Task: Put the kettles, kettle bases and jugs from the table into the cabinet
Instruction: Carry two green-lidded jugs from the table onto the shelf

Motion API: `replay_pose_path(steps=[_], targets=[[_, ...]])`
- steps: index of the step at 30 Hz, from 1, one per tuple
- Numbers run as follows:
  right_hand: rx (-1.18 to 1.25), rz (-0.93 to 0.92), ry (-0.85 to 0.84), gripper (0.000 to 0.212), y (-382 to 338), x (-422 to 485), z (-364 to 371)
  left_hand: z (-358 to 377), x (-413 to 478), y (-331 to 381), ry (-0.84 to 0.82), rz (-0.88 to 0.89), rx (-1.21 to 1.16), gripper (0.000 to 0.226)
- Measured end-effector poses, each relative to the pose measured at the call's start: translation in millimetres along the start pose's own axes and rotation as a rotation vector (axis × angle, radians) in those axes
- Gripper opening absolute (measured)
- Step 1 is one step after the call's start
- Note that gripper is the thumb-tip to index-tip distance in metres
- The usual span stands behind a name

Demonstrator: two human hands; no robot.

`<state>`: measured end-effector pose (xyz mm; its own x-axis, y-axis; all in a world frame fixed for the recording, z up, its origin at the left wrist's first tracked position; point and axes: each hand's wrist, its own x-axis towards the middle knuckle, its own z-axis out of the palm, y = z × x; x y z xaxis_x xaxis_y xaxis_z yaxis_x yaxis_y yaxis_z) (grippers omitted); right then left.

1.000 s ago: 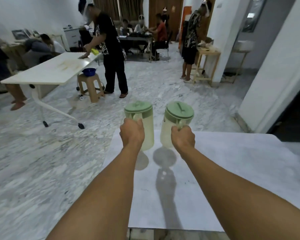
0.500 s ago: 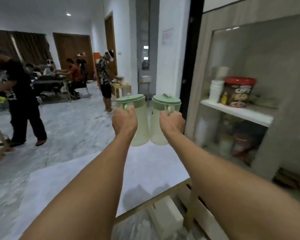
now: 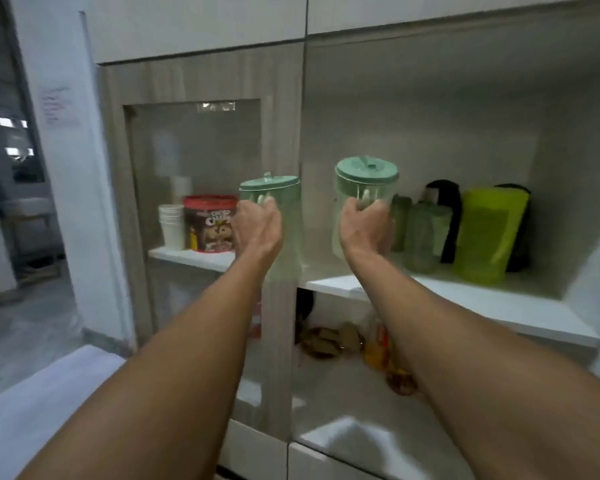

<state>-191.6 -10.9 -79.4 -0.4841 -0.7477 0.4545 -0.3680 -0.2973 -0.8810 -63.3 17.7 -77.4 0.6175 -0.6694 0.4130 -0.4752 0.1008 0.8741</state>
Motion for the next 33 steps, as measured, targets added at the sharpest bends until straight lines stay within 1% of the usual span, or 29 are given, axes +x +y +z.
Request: replay_pose_path(steps=[2,5,8,11,13,16,17,18,20,21,22,24,25,27,29,33], targets=[[-0.039,0.002,0.029,0.026,25.5,43.9,-6.0,54.3,4.2,10.4,-0.087,0.019,-0.013,0.043],[-0.110,0.012,-0.006,0.022,59.0,86.9,-7.4,119.0,13.3,10.1,-0.166,0.004,-0.020,0.042],[-0.182,0.041,-0.058,0.020,93.8,125.9,1.9,174.6,28.2,2.4,-0.201,-0.036,0.021,0.042],[-0.191,0.108,-0.143,0.023,128.2,159.9,21.7,215.3,42.0,-5.9,-0.239,-0.048,0.062,0.040],[-0.178,0.144,-0.158,0.027,146.3,176.0,36.7,236.9,55.7,-11.1,-0.246,-0.055,0.092,0.039],[-0.168,0.176,-0.115,0.032,161.3,198.1,59.9,264.8,82.1,-18.1,-0.278,-0.058,0.135,0.026],[-0.167,0.184,-0.122,0.030,165.1,206.0,67.2,272.4,90.2,-20.7,-0.299,-0.052,0.161,0.025],[-0.158,0.195,-0.136,0.026,167.7,212.6,73.7,280.5,99.7,-23.5,-0.313,-0.043,0.183,0.026],[-0.171,0.208,-0.152,0.017,169.8,224.5,85.5,294.7,118.4,-25.4,-0.327,-0.073,0.132,0.035],[-0.197,0.205,-0.148,0.019,170.4,229.8,90.5,302.5,127.3,-26.3,-0.336,-0.090,0.107,0.040],[-0.234,0.197,-0.147,0.027,170.8,235.0,96.0,309.7,135.0,-26.6,-0.348,-0.096,0.089,0.043],[-0.328,0.189,-0.128,0.043,169.7,244.1,108.4,321.0,145.7,-28.4,-0.366,-0.085,0.073,0.045],[-0.349,0.191,-0.108,0.047,170.7,248.0,115.7,325.5,149.8,-30.0,-0.371,-0.072,0.071,0.045],[-0.350,0.205,-0.055,0.047,172.7,252.8,127.6,332.2,156.9,-34.2,-0.383,-0.047,0.058,0.044],[-0.348,0.221,-0.015,0.043,173.6,254.3,134.2,338.4,163.5,-38.1,-0.398,-0.018,0.053,0.044],[-0.368,0.243,-0.018,0.038,171.7,254.8,139.3,341.3,173.2,-43.3,-0.440,0.010,0.032,0.048]])
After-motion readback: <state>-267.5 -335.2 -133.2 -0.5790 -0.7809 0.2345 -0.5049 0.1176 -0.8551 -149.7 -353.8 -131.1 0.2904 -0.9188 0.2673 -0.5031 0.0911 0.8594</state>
